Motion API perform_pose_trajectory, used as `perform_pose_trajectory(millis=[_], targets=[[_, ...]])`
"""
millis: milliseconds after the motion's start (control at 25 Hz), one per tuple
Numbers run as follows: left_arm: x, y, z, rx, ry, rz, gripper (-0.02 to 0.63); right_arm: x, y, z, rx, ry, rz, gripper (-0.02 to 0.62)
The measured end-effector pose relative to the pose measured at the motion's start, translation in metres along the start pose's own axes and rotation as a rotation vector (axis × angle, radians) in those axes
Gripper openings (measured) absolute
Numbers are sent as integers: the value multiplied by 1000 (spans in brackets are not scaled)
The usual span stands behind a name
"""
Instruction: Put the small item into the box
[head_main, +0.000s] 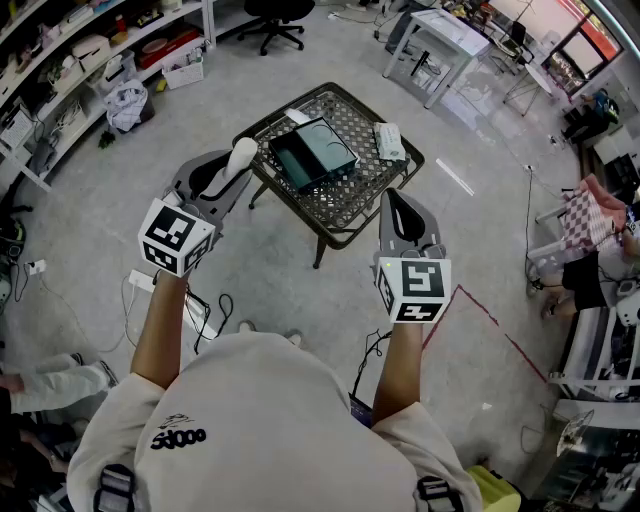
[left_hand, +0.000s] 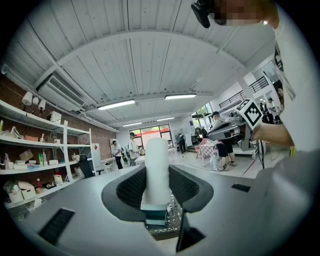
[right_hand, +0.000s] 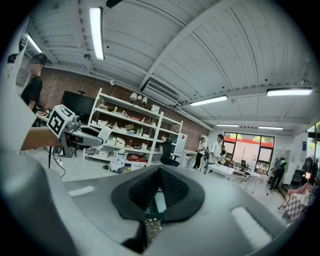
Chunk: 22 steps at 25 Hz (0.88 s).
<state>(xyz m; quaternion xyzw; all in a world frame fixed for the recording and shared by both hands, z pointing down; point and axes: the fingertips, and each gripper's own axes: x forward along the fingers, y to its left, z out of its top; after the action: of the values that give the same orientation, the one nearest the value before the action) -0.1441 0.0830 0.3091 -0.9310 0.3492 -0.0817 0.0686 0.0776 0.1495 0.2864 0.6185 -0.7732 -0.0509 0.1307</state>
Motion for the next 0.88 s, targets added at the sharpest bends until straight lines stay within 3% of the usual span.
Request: perform_pose_trajectory(millis=[240,480,880], targets=[[11,-9,-5,-10,17,-3,146,-3,-16,-3,46,-39,-19,11],[25,-21,-5,-13,24,30,146,-13,-24,5,131,-164,84,11],[42,-50,1,2,38,18,146,-7,-35,-18,119,-90,125,9]])
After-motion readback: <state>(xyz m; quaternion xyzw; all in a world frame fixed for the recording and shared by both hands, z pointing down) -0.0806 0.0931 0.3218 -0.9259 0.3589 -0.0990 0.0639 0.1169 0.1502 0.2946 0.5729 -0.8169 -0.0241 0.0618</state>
